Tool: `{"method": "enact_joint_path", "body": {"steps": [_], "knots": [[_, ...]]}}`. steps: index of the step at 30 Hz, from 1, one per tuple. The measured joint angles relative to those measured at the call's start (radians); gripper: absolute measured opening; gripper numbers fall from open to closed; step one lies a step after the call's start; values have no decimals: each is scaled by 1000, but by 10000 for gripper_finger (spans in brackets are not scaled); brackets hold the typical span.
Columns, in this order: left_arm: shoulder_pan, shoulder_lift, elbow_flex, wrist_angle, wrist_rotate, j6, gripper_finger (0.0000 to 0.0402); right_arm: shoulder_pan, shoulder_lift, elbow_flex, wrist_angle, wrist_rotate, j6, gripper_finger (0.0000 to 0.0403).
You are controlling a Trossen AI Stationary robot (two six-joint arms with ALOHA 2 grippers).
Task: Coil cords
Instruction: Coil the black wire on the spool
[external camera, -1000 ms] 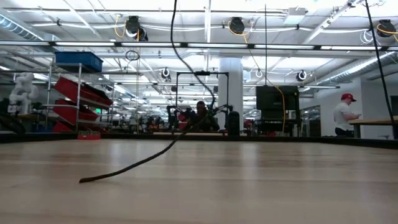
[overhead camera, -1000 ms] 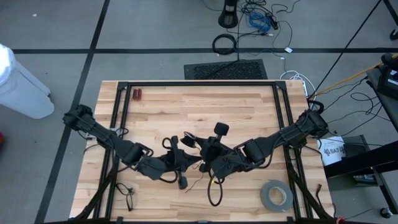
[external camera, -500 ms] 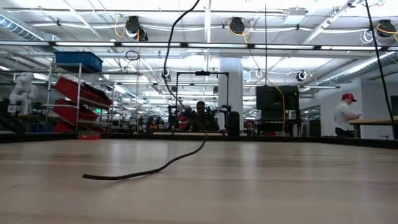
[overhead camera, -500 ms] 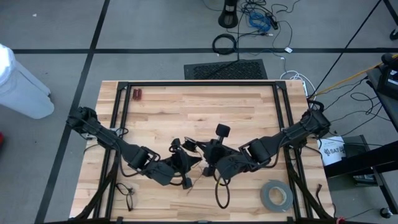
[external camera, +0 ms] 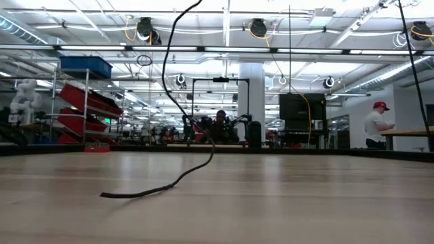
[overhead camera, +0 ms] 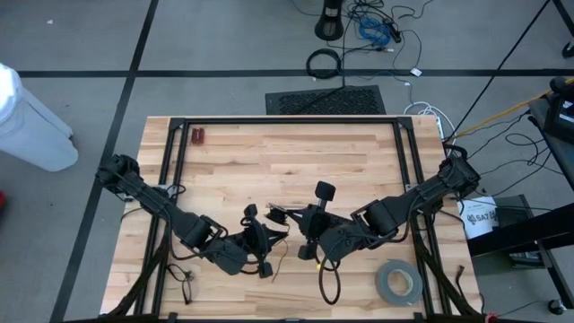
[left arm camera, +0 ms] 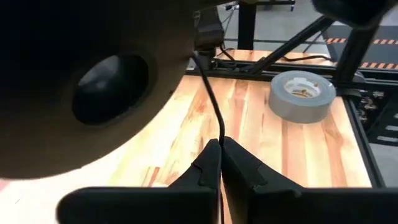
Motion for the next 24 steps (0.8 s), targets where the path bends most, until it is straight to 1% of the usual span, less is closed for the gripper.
{"method": "enact_joint_path", "body": {"steps": [6, 9, 12, 15, 17, 19, 22, 24], "knots": [[-39, 0, 0, -11, 19, -2, 56, 22, -7, 0, 0, 1, 10, 0], [-59, 0, 0, -50, 22, -49, 76, 39, -23, 0, -2, 1, 24, 0], [-82, 0, -8, -63, 22, -86, 85, 65, -45, 0, -3, 3, 26, 0], [-114, 0, -26, -31, 22, -66, 86, 95, -66, 0, -3, 4, 26, 0], [-130, 8, -40, 39, 13, -18, 87, 109, -78, 0, -2, 8, 18, 0], [-136, 33, -40, 142, -20, 64, 87, 120, -88, 0, 2, 14, 3, 0], [-135, 97, -41, 301, -42, 187, 87, 125, -95, 0, 15, 17, -9, 0], [-127, 139, -41, 389, -43, 235, 87, 128, -97, 0, 17, 17, -11, 0]]}}
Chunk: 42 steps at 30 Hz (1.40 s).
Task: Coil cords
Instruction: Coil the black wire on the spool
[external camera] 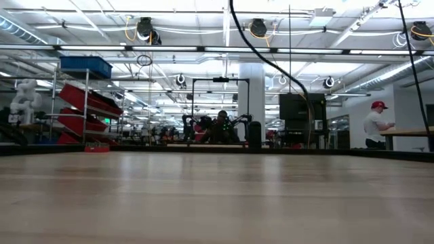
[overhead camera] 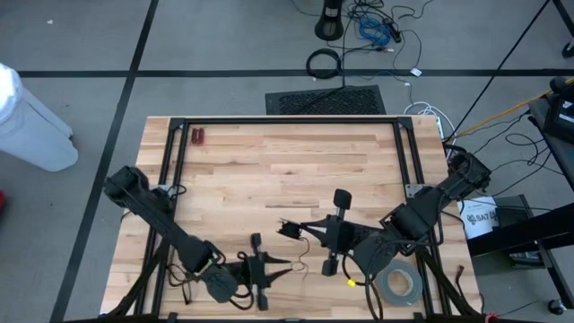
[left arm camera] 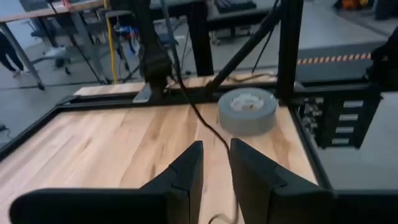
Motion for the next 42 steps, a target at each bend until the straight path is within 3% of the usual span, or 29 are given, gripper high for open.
{"method": "enact_joint_path", "body": {"steps": [10, 18, 23, 27, 35, 42], "knots": [[6, 161, 0, 297, -15, 3, 87, 0, 0, 0, -2, -2, -11, 0], [15, 267, 0, 457, 51, 1, 102, 0, 0, 0, -1, -4, -23, 0], [36, 290, 0, 463, 70, 1, 146, 0, 0, 0, -1, -6, -24, 0], [38, 300, 1, 455, 26, 2, 173, 0, 0, 0, -1, -7, -25, 0], [32, 299, 1, 455, 5, 2, 180, 0, 0, 0, -1, -7, -31, 0], [3, 299, 1, 462, 122, 1, 180, 0, 0, 0, -1, -7, -35, 0]]}}
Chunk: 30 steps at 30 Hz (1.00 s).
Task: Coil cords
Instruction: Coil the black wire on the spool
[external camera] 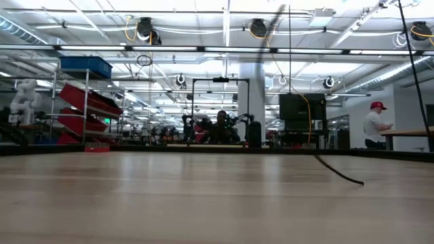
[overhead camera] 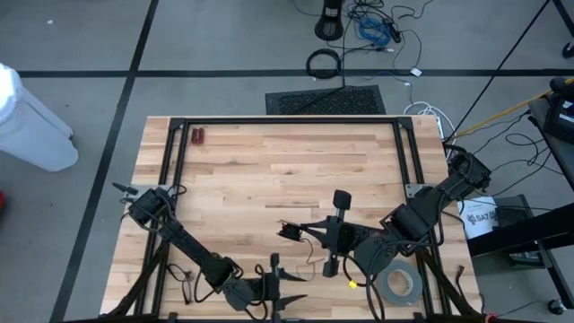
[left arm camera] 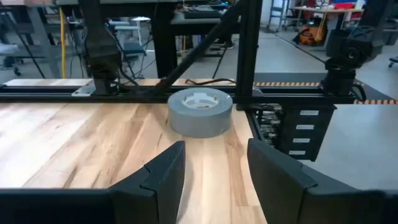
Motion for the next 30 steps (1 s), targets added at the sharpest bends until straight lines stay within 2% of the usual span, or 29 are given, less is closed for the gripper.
{"method": "enact_joint_path", "body": {"steps": [22, 28, 30], "knots": [[75, 0, 0, -40, -15, -27, 180, 0, 0, 0, 0, 0, 0, 0], [24, -6, 0, -22, 14, -53, 180, 0, 0, 0, 0, 0, 0, 0], [-1, -6, 0, -23, -5, -43, 180, 0, 0, 0, 0, 0, -4, 0]]}}
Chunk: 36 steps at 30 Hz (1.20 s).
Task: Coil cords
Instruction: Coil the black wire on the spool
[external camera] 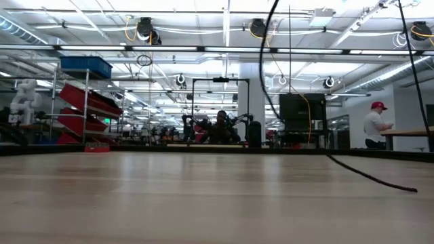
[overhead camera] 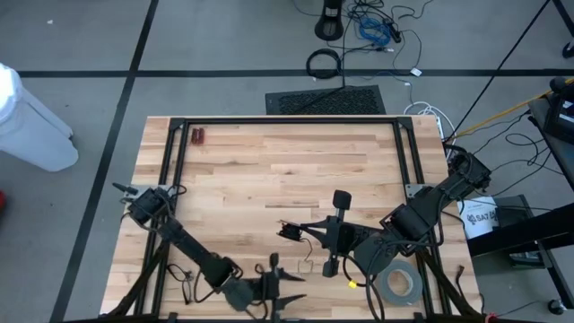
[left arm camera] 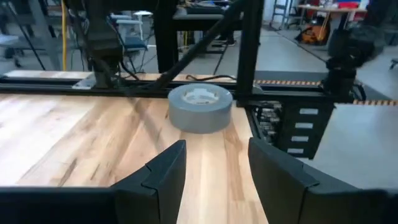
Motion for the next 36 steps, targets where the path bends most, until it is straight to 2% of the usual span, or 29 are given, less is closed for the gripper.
{"method": "enact_joint_path", "body": {"steps": [5, 12, 24, 36], "knots": [[-14, 0, 0, -4, -90, 73, 180, 0, 0, 0, 1, 0, -8, 0], [1, 8, 0, -29, -73, 69, 180, -1, 0, 0, 24, 0, -7, 0], [-6, 8, 0, -56, -69, -34, 180, 11, 0, 0, 20, -6, -4, 0], [-16, -26, 0, -64, -81, 25, 180, 38, 0, 0, 23, -4, -4, 0]]}}
